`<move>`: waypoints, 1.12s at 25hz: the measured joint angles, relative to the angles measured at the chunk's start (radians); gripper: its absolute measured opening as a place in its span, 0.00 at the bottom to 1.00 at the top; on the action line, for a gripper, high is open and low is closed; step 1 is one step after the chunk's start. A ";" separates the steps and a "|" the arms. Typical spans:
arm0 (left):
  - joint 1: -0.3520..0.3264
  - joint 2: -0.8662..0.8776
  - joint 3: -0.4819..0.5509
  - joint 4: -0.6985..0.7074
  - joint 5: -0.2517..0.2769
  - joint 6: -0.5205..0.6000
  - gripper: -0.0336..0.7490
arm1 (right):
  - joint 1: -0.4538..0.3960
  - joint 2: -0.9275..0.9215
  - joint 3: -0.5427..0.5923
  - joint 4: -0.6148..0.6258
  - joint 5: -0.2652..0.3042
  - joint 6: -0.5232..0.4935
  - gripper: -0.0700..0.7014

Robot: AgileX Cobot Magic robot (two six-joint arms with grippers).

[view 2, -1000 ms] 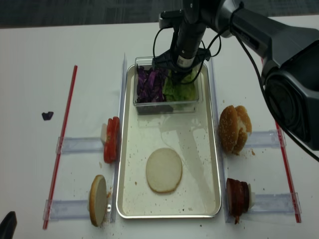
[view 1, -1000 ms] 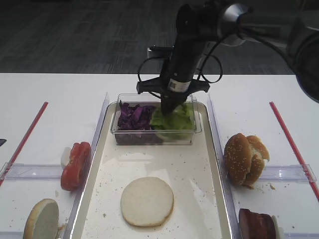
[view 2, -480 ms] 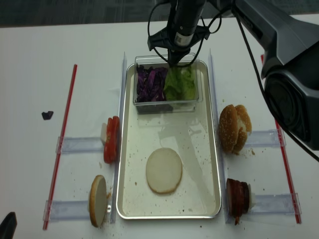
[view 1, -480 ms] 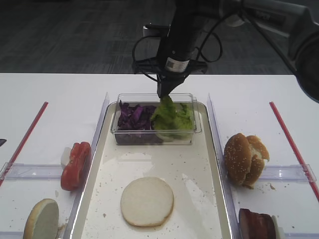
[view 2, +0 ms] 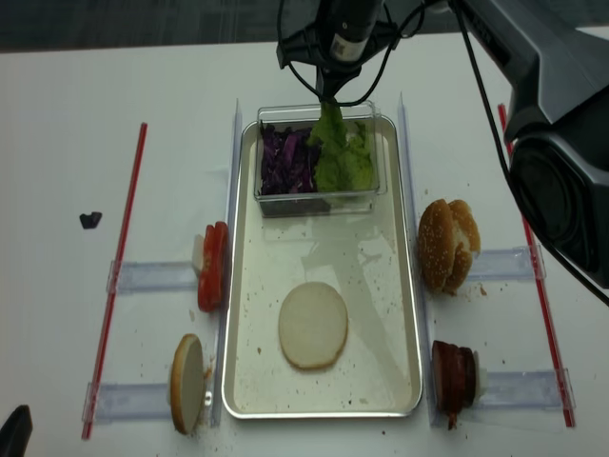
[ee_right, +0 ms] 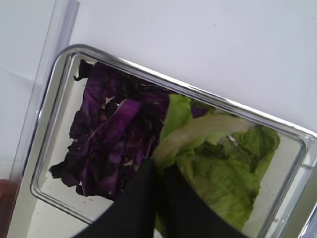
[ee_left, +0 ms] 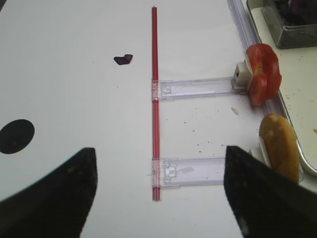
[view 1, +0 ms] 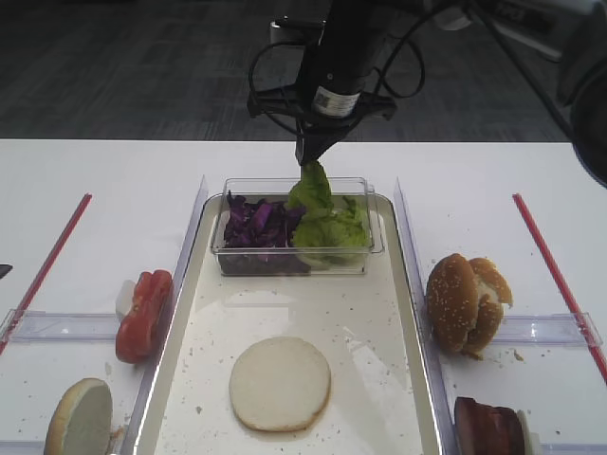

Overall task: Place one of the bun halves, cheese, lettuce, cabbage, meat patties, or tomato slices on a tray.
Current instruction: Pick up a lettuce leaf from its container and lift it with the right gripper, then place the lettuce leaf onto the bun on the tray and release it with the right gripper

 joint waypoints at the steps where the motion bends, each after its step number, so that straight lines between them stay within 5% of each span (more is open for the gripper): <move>1: 0.000 0.000 0.000 0.000 0.000 0.000 0.67 | 0.000 0.000 0.000 0.000 0.000 0.000 0.17; 17: 0.000 0.000 0.000 0.000 0.000 0.000 0.67 | 0.010 -0.076 0.000 0.010 0.004 0.008 0.17; 28: 0.000 0.000 0.000 0.000 0.000 0.000 0.67 | 0.156 -0.127 0.065 -0.013 0.006 0.010 0.17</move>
